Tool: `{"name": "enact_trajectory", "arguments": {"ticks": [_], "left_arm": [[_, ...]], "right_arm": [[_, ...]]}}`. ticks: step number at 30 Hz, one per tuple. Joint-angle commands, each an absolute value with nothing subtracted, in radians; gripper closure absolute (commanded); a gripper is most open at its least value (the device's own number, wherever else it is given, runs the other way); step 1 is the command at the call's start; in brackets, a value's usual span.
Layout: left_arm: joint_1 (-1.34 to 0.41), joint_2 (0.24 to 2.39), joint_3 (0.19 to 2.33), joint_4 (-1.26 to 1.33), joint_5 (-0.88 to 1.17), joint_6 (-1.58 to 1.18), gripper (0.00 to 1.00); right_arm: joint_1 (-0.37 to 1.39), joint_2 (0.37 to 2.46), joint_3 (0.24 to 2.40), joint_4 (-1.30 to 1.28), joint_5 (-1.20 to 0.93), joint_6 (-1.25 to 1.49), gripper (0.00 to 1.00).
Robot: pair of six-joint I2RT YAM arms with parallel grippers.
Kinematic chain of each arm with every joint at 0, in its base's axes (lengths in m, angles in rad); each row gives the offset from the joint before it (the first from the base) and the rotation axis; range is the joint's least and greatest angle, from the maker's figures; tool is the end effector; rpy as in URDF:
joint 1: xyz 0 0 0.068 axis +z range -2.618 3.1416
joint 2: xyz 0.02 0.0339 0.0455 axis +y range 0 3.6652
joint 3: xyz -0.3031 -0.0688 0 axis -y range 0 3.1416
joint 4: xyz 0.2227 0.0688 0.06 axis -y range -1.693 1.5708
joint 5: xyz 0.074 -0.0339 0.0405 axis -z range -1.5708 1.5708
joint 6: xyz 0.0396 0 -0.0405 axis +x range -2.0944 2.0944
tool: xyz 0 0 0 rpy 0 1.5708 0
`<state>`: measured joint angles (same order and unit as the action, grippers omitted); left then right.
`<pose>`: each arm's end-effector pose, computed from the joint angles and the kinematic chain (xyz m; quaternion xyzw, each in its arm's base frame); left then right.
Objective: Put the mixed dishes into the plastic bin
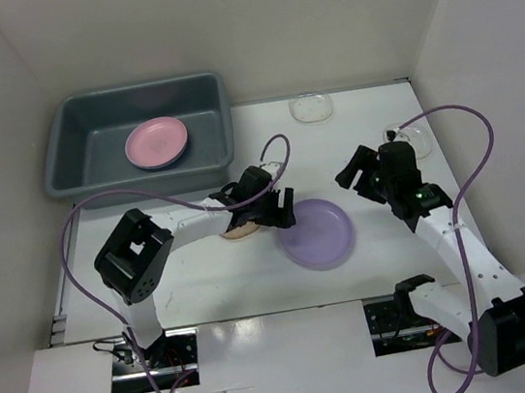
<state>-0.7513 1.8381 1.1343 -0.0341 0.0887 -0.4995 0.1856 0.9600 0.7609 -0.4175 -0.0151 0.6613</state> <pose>0.2845 -0.2706 0.2311 0.1325 0.9041 -0.2695 0.3039 0.1660 0.0318 0.3109 0.2059 0.8641 0.1948 0.4159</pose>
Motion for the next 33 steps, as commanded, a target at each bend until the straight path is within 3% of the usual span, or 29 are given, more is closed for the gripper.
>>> {"name": "enact_trajectory", "arguments": {"ticks": [1,5,9,11,22,26,33], "left_arm": [[-0.752,1.871,1.163,0.003,0.075,-0.465,0.13],[-0.764,1.893,1.172,0.012,0.089,-0.445,0.17],[-0.790,1.913,1.181,-0.006,0.089,-0.420,0.39],[-0.790,1.913,1.181,-0.006,0.089,-0.420,0.56],[-0.790,1.830,1.262,-0.098,-0.024,-0.420,1.00],[-0.790,1.776,1.402,-0.156,-0.050,-0.411,1.00],[-0.614,1.808,1.752,-0.221,-0.107,-0.368,1.00]], "right_arm": [[0.195,0.923,0.807,-0.425,0.005,0.672,0.20],[0.195,0.923,0.807,-0.425,0.005,0.681,0.20],[0.195,0.933,0.807,-0.425,0.005,0.681,0.20],[0.195,0.942,0.807,-0.416,0.005,0.681,0.20],[0.195,0.951,0.807,-0.407,-0.005,0.690,0.20],[0.195,0.940,0.807,-0.388,0.005,0.701,0.20],[0.195,0.864,0.798,-0.356,0.049,0.750,0.20]]}}
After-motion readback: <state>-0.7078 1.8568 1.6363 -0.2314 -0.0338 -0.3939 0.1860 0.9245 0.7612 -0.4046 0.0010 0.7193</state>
